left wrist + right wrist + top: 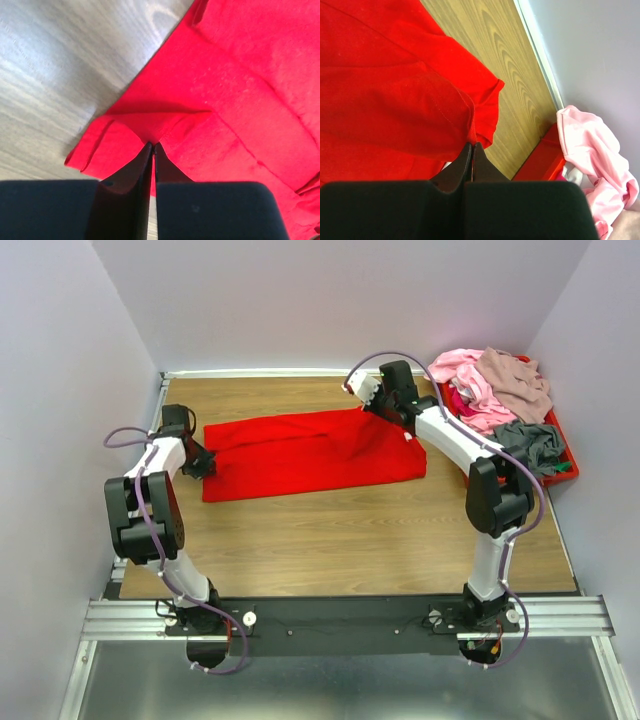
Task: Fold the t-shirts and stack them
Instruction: Fold the tshirt
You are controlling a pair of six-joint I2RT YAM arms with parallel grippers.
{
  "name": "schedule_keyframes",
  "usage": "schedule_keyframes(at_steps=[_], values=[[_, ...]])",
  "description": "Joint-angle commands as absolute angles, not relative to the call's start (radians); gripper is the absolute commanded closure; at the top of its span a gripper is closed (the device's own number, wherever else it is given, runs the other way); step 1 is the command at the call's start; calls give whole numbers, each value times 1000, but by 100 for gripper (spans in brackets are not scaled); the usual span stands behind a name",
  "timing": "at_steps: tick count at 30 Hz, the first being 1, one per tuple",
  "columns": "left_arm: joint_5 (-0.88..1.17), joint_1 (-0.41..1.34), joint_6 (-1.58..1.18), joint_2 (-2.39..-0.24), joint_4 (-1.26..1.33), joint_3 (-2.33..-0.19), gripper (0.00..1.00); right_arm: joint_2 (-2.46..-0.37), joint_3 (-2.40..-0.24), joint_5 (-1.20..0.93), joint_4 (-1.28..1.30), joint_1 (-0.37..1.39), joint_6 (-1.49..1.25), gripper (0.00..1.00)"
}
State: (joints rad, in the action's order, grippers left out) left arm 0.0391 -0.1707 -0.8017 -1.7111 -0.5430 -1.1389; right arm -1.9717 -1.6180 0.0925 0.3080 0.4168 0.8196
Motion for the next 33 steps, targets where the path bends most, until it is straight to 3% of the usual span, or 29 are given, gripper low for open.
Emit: schedule_keyframes(at_steps=[1,9,22,33], values=[[101,-187,-778,-1744,-537,-1178,85,-1956,-1601,83,299,413,811,99],[172,-233,-744,-1752,-546,-1227,72,-1953,-1591,80,299,413,815,99],[400,-336,-651,-1706,-508,-1177,71,-1904,-1543,43,299,413,801,100],[699,-324,-566,-1456,-267,-983,71,-1562,-1117,-87,299,413,802,99]])
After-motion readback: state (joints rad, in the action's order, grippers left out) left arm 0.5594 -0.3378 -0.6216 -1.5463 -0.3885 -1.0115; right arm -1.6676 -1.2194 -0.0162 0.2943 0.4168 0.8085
